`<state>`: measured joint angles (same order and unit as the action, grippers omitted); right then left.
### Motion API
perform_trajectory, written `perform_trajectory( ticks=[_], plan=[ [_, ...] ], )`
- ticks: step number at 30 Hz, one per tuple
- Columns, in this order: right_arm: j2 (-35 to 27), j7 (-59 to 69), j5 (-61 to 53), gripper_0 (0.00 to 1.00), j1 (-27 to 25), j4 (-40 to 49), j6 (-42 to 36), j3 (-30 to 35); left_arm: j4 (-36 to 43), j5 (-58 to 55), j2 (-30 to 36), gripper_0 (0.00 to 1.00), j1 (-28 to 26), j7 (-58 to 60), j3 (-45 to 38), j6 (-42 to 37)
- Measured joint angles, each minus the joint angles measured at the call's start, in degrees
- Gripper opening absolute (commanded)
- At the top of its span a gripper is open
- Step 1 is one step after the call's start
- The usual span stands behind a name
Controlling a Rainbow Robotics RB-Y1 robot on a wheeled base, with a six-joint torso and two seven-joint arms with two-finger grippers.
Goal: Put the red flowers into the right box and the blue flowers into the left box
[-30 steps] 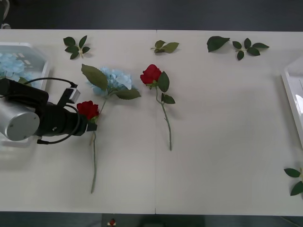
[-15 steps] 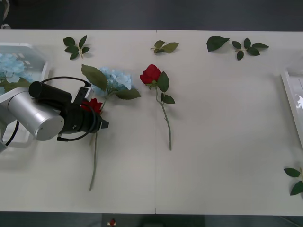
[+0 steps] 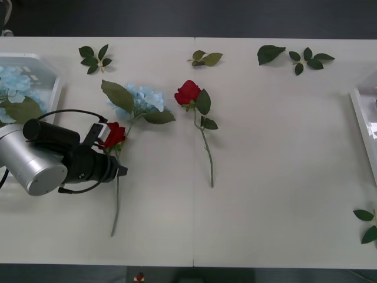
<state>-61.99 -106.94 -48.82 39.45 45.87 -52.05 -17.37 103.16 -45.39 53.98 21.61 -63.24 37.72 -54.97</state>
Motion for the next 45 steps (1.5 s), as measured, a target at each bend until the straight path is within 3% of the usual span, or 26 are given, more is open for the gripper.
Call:
perform_trajectory(
  ticks=[13,15,19,20,22,30,39,45],
  plan=[
    [0.0,0.0,-1.05,1.0,0.0,0.0,0.03,0.0,-2.98,6.7,-5.05,0.99,-0.66,0.0,0.0,0.0],
    [0.0,0.0,-1.16,1.0,0.0,0.02,0.03,0.0,-3.56,7.92,-6.24,0.89,-0.66,0.0,0.0,-0.06],
    [0.0,0.0,-2.42,1.0,0.0,0.16,-1.01,0.11,-3.69,10.25,-7.66,0.4,-0.66,0.0,0.0,-1.2],
    [0.0,0.0,-2.47,1.0,0.0,0.4,-1.89,0.25,-3.69,10.28,-7.8,0.18,-0.66,0.0,0.0,-1.42],
    [0.0,0.0,-2.46,1.0,0.0,1.28,-4.12,1.11,-3.69,10.28,-7.85,0.0,-0.66,0.0,0.0,-1.49],
    [0.0,0.27,-3.71,1.0,-0.68,9.21,-12.04,7.67,-3.69,10.27,-7.85,0.0,-0.66,0.0,0.0,-1.49],
    [0.04,17.04,-3.67,1.0,-8.01,30.52,-19.45,9.37,-3.69,10.27,-7.85,0.0,-0.65,0.0,0.0,-1.49],
    [2.88,24.04,-2.56,1.0,-9.83,41.81,-25.66,8.99,-1.7,7.85,-6.79,0.0,-0.64,0.0,-0.4,-2.79]
  ],
)
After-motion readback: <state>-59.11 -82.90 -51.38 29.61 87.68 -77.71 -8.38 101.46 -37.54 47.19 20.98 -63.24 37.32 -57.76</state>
